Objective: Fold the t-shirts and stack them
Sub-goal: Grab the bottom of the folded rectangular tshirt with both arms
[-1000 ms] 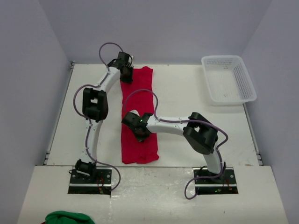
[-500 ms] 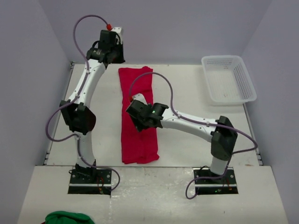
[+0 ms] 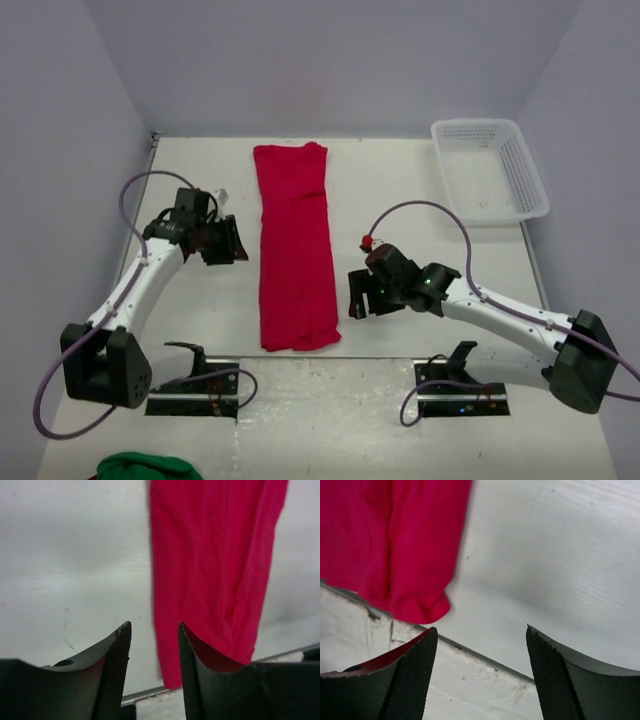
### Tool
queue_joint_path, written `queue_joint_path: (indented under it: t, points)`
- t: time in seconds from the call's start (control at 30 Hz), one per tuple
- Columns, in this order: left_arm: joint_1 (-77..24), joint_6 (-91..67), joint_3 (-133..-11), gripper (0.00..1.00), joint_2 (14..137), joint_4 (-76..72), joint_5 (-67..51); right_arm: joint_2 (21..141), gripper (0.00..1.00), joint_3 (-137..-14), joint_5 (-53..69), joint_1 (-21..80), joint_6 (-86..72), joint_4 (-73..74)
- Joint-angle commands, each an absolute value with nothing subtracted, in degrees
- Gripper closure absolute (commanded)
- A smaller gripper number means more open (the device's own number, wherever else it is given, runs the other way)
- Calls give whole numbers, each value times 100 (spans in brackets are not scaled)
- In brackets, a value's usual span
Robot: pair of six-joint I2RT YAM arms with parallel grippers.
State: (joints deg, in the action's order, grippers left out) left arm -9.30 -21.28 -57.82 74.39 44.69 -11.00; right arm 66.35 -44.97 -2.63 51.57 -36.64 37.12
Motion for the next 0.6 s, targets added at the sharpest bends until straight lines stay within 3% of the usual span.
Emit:
queue_joint_path:
  t: [0.0,0.13,0.33,0.57]
  points:
    - [-826,-2592,-5240,54,6382,3867,-2748,6355,28,-4202,903,5037,-4016,2699]
    - [-826,-2812,-4521,54,5934,4070,-3505,6170,28,-3684,2360,4501,-4394,1759]
    - [-817,-3023,-3411,59,5467,4192,-4043,6152,28,-2831,3119,4289,-5246,512]
    - [-852,-2768,-3234,73,5441,4904,-3190,6416,29,-2207,3235,4289,-5774,-272]
